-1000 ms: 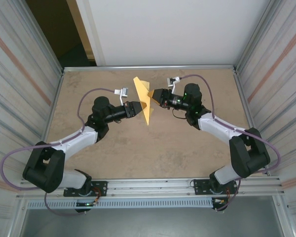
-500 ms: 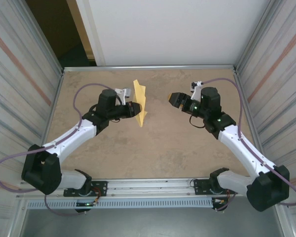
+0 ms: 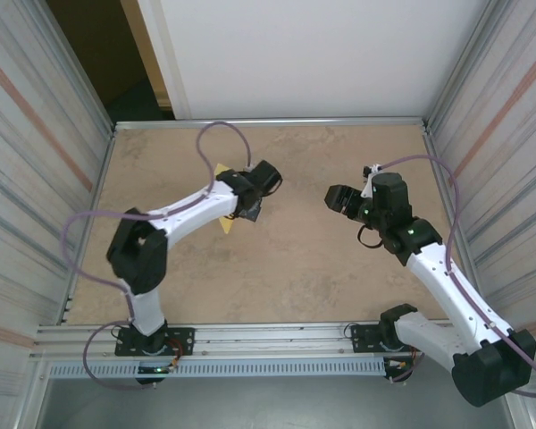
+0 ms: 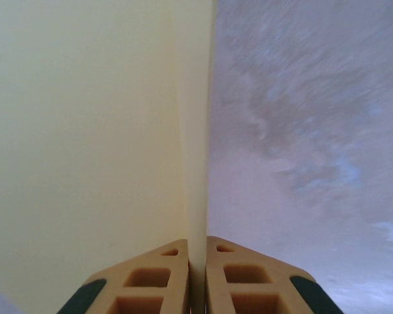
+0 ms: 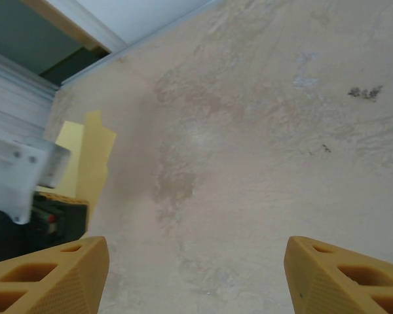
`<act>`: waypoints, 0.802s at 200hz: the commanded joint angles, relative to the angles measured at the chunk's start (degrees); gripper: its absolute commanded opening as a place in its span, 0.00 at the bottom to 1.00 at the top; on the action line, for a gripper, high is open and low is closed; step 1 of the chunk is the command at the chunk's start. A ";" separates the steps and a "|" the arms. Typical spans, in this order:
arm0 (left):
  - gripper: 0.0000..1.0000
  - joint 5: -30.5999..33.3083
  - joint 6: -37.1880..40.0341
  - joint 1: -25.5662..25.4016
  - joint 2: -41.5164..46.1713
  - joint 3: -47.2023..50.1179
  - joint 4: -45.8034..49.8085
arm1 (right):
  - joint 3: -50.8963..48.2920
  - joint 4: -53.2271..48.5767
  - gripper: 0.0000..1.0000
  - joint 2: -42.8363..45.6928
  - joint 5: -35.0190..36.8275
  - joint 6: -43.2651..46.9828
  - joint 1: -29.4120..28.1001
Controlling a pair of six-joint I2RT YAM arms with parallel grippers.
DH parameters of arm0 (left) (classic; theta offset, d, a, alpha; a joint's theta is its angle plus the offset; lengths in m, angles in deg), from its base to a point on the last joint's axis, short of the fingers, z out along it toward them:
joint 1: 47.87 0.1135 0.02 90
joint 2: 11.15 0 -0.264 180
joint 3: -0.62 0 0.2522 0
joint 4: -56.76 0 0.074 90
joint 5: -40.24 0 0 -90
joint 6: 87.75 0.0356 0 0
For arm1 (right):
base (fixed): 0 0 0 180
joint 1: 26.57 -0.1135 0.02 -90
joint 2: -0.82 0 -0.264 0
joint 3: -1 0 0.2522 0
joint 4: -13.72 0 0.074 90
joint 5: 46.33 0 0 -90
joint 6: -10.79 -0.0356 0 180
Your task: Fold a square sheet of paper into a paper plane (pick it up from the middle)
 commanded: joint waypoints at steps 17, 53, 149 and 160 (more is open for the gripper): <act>0.14 12.01 0.46 -2.48 -8.22 -5.61 9.62 | -2.01 -2.12 0.70 1.92 2.81 0.03 0.67; 0.14 13.54 -0.23 -4.65 -16.86 -8.45 10.58 | -3.29 -2.23 0.70 2.49 2.95 -0.90 0.87; 0.21 7.19 -1.60 -7.24 -25.06 -12.71 9.75 | -4.10 -0.87 0.70 0.06 0.53 -2.51 0.92; 0.23 5.76 -1.68 -7.29 -25.19 -12.74 9.37 | -4.27 -0.59 0.70 -0.07 0.27 -2.72 0.91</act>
